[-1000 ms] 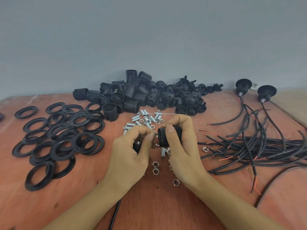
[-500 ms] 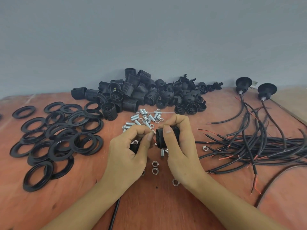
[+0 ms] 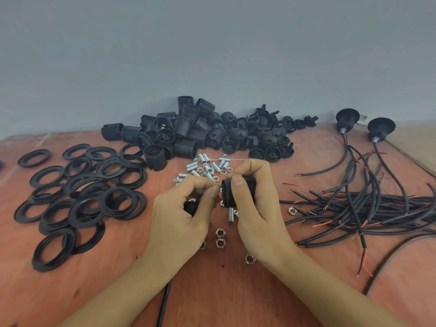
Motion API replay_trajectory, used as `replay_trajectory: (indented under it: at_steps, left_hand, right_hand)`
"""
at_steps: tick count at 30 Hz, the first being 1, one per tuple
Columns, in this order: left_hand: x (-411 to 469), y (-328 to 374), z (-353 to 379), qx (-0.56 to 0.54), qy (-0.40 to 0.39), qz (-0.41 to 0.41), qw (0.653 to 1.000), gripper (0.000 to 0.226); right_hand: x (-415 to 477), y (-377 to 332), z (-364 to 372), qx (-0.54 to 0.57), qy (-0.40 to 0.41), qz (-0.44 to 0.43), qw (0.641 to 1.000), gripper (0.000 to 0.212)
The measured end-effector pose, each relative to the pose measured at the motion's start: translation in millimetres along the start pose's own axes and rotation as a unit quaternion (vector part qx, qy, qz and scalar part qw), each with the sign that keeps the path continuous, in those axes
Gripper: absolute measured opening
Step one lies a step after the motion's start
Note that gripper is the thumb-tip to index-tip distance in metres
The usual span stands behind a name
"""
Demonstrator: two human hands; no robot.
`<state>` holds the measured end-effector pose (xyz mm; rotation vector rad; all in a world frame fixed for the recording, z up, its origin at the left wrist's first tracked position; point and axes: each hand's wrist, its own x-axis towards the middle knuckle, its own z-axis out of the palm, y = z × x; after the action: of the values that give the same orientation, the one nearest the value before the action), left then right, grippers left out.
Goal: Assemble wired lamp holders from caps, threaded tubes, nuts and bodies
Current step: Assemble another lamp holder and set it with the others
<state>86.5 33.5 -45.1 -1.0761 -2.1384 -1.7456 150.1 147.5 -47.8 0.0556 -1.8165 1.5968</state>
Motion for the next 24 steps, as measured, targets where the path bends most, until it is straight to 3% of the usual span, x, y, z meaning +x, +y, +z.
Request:
replay_trajectory:
  at_steps: [4, 10, 13, 17, 21, 24]
  left_hand:
    - [4, -1, -2, -0.031, -0.018, -0.048, 0.998, 0.014]
    - [14, -5, -12, -0.183, -0.081, -0.199, 0.959, 0.061]
    - [16, -6, -17, -0.293, -0.133, -0.251, 0.913, 0.063]
    - [19, -7, -21, -0.367, -0.17, -0.28, 0.871, 0.045]
    - [17, -6, -18, -0.285, -0.2, -0.238, 0.907, 0.059]
    - [14, -6, -17, -0.217, -0.258, -0.188, 0.922, 0.056]
  right_hand:
    - [4, 3, -2, 0.02, 0.039, 0.037, 0.998, 0.004]
    - [13, 6, -9, 0.02, 0.127, 0.075, 0.989, 0.016]
    - [15, 4, -11, 0.022, 0.147, 0.08, 0.986, 0.026]
    - [18, 4, -13, 0.013, 0.16, 0.08, 0.984, 0.032]
    - [17, 2, -15, -0.009, 0.142, 0.06, 0.988, 0.038]
    - [15, 1, -16, -0.033, 0.123, 0.047, 0.991, 0.038]
